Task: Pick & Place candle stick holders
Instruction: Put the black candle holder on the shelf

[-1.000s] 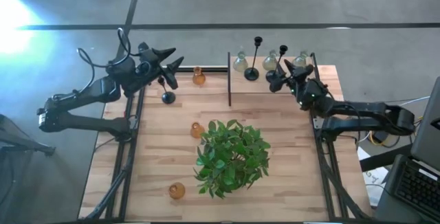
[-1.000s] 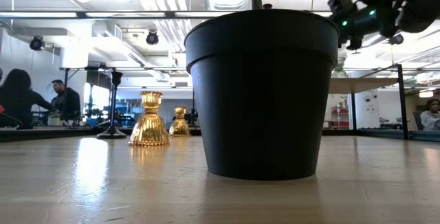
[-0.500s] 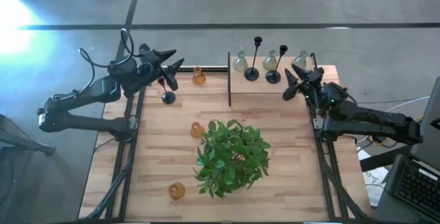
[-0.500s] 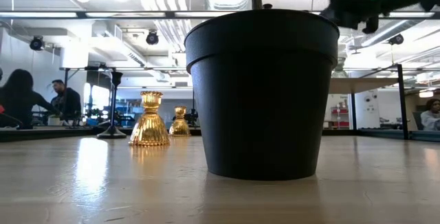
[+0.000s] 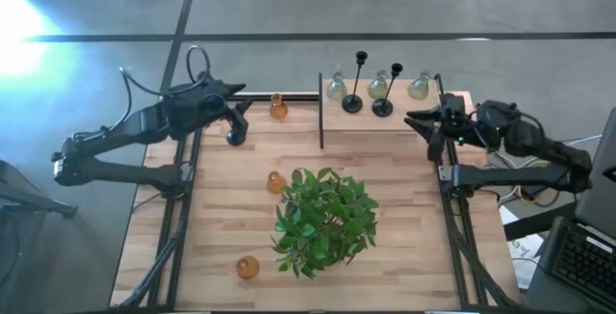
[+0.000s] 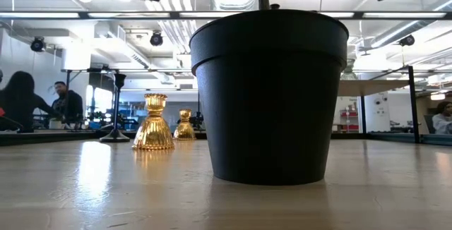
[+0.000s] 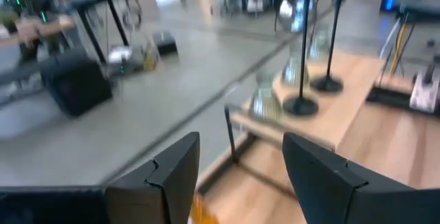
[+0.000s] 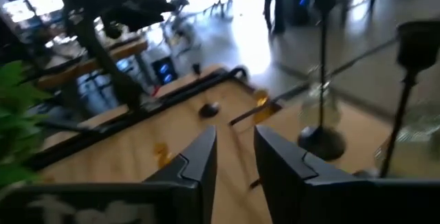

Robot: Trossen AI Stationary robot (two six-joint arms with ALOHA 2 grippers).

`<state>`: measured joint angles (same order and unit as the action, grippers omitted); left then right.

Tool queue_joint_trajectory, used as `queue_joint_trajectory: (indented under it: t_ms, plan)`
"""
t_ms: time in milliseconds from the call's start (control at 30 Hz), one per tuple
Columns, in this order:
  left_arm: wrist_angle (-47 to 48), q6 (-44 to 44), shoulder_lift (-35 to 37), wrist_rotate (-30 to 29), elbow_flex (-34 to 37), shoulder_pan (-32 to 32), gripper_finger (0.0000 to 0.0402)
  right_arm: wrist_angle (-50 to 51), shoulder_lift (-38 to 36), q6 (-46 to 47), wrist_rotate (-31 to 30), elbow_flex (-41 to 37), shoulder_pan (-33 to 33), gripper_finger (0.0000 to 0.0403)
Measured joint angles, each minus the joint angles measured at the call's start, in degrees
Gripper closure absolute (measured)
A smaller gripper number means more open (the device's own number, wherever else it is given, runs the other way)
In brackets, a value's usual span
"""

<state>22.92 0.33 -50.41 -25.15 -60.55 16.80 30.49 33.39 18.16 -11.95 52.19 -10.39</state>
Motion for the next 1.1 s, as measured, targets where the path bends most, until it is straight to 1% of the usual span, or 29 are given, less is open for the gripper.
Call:
queue_joint_trajectory:
  t_ms: [100,233,333,467,600,700,800,933,1033,1100]
  plan:
    - [5.3,-2.2,0.0,0.0,0.0,0.0,0.0188,6.9,3.0,3.9,1.8,6.1,2.3,0.0341]
    - [12.1,-3.4,0.0,0.0,0.0,0.0,0.0188,12.5,7.5,5.0,3.0,13.4,6.0,0.0384]
    - [17.8,-6.1,0.0,-0.6,0.0,0.0,0.0188,16.8,10.9,5.3,2.6,18.5,8.6,0.0392]
    - [27.1,-17.1,-0.1,-3.2,0.0,0.0,0.0188,22.1,14.1,5.9,-1.0,23.8,11.3,0.0394]
    - [35.0,-30.4,-0.5,-7.2,2.2,0.0,0.0196,23.8,15.5,5.8,-3.7,25.8,12.2,0.0395]
    - [35.2,-37.0,-0.4,-7.3,5.8,0.0,0.0205,23.8,15.4,6.0,-4.7,25.3,12.2,0.0395]
    - [34.7,-47.7,-0.6,-7.4,10.1,-0.1,0.0211,23.8,15.0,7.2,-4.8,24.2,12.2,0.0395]
    - [33.9,-59.9,-0.6,-10.6,16.3,-0.1,0.0215,23.8,15.0,8.0,-5.1,23.2,12.2,0.0395]
    - [28.1,-62.2,-0.6,-13.4,21.2,0.0,0.0216,23.6,15.2,7.5,-6.3,23.2,12.1,0.0395]
    - [21.1,-60.1,-0.7,-14.3,24.7,-0.1,0.0216,23.5,15.1,7.0,-6.7,23.2,12.1,0.0395]
